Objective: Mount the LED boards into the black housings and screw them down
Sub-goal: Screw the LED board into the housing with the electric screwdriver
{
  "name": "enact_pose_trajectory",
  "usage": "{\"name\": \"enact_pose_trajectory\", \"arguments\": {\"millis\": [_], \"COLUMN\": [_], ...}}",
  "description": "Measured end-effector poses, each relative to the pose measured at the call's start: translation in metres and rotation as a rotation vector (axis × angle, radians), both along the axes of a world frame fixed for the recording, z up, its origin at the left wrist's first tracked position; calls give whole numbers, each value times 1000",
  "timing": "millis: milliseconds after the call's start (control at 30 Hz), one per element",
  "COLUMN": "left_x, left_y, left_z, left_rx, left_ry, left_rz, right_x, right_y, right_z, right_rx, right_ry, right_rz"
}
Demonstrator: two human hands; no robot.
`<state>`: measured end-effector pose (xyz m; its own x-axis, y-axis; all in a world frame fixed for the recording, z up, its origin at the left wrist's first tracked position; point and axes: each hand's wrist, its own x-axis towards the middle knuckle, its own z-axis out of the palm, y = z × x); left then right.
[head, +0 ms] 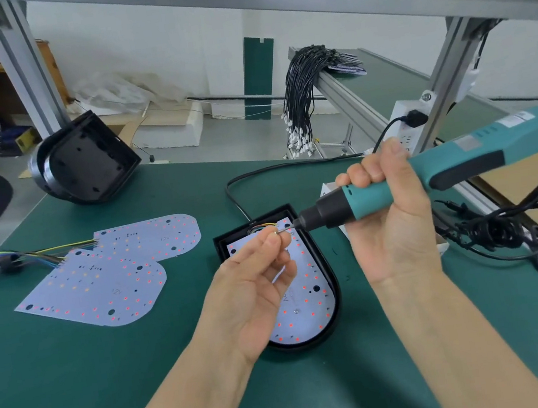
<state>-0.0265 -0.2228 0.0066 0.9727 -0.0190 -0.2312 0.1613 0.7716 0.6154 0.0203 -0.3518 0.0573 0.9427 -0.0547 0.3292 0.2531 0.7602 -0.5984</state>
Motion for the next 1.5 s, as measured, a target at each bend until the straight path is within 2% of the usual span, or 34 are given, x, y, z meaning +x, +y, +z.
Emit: {"name": "enact_pose_trajectory", "arguments": {"millis": [167, 367, 800, 900, 967, 1000, 1067, 1100, 1133, 1200, 1300, 1400, 1500], "left_x": [2, 7, 10, 10, 11, 10, 10, 12, 16, 24, 35, 40, 42], "left_y": [3, -1, 2, 16, 36, 46, 54, 53, 48, 37, 23, 11, 7], "left_z": [-3, 3, 4, -3, -11, -14, -21, -23, -24, -24, -21, -17, -16], "left_rx": [80, 164, 320, 585, 973, 1203, 1634, 1784, 1848, 1761, 1446, 1155, 1058], "left_ry": [-19, 7, 16, 68, 164, 218, 305, 330, 339, 320, 281, 230, 204], "left_rz": [82, 152, 124, 273, 394, 363, 147, 45, -5, 5, 63, 37, 58], "right_x": [-1, 5, 11, 13, 16, 17, 19, 20, 21, 23, 30, 38, 44], "right_y": [5, 2, 0, -3, -4, -4, -1, 1, 4, 7, 8, 10, 11], "right_z": [-9, -9, -8, -8, -9, -10, -11, -12, -14, -17, -22, -26, -31], "right_rx": [20, 84, 76, 83, 80, 73, 55, 46, 37, 22, 3, -24, -57], "right_ry": [-21, 49, 88, 92, 98, 100, 100, 99, 97, 97, 105, 108, 102], "right_rz": [20, -15, -35, -25, -22, -22, -16, -9, -2, 10, 20, 30, 31]}}
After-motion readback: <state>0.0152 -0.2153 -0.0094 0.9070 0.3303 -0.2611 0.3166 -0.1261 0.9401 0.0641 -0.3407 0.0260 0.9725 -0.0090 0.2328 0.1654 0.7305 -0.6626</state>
